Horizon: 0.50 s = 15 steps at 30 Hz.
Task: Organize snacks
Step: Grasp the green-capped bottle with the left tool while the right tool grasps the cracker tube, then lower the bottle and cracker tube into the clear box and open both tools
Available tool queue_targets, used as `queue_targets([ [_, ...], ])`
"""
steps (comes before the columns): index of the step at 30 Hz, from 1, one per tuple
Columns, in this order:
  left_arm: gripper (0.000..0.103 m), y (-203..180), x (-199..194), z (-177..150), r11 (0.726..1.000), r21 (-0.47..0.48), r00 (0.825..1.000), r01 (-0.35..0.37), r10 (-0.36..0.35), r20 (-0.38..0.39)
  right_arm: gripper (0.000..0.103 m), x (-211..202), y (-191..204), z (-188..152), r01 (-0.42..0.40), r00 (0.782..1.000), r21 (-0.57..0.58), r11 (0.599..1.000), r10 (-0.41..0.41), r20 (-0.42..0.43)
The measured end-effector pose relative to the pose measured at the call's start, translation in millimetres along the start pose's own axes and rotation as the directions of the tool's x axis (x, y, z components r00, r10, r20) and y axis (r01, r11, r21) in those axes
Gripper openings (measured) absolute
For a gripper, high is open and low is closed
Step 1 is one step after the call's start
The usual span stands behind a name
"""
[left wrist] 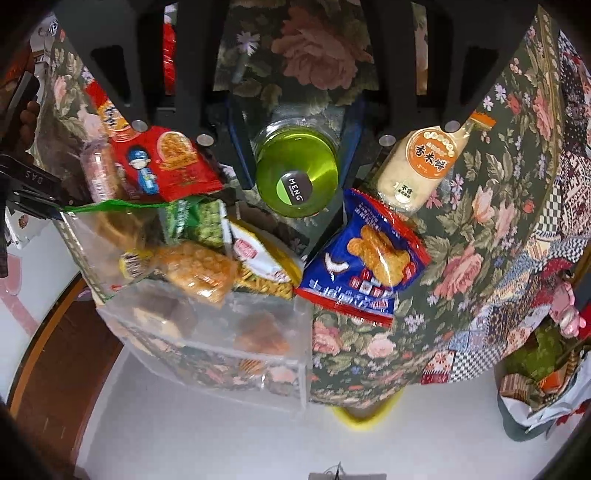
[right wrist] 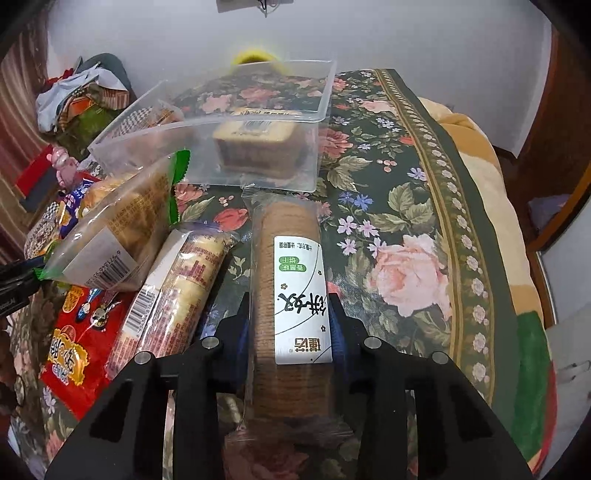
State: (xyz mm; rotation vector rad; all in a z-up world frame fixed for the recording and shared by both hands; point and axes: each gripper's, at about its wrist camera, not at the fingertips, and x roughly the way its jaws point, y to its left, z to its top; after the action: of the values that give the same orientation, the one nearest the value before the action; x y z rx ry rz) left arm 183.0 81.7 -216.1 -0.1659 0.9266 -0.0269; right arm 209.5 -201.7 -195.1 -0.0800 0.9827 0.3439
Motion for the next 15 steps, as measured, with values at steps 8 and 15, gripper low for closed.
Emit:
queue_targets([
  [8, 0.045, -11, -33, 19, 1.0, 0.012, 0.997, 0.008, -0.009, 0.071, 0.034, -33, -4, 7, 0.008, 0.997, 0.007, 1.0, -0.009, 0.071],
  [15, 0.045, -24, -55, 45, 0.999, 0.036, 0.988, 0.015, -0.021, 0.152, 0.034, -56, -3, 31, 0.004, 0.988, 0.0, 1.0, -0.004, 0.156],
])
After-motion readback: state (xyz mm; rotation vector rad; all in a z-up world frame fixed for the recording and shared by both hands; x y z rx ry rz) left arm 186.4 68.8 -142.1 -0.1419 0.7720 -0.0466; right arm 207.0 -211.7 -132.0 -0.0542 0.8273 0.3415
